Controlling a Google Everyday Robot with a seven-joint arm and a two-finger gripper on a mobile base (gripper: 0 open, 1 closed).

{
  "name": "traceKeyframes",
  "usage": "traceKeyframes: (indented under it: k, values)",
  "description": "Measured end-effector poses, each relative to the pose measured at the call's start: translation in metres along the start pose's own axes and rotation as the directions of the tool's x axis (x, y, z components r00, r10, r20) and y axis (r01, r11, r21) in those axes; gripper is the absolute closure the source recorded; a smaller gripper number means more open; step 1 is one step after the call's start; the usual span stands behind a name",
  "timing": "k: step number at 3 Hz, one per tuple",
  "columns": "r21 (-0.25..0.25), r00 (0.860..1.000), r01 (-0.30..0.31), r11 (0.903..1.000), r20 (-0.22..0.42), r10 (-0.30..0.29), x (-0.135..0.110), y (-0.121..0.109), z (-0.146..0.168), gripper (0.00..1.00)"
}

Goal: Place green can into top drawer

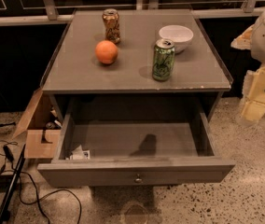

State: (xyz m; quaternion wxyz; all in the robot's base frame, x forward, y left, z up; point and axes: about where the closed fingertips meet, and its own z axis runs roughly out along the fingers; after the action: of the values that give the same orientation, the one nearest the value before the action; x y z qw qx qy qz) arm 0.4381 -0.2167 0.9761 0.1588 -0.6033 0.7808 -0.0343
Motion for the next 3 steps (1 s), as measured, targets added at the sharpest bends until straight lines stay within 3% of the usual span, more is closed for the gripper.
traceKeyframes:
  k: [1,3]
  values:
    - [0.0,1.0,0.0,1.0,0.0,0.0,0.0,0.0,0.0,0.0]
    - [0.0,1.0,0.0,1.0,0.0,0.0,0.0,0.0,0.0,0.42]
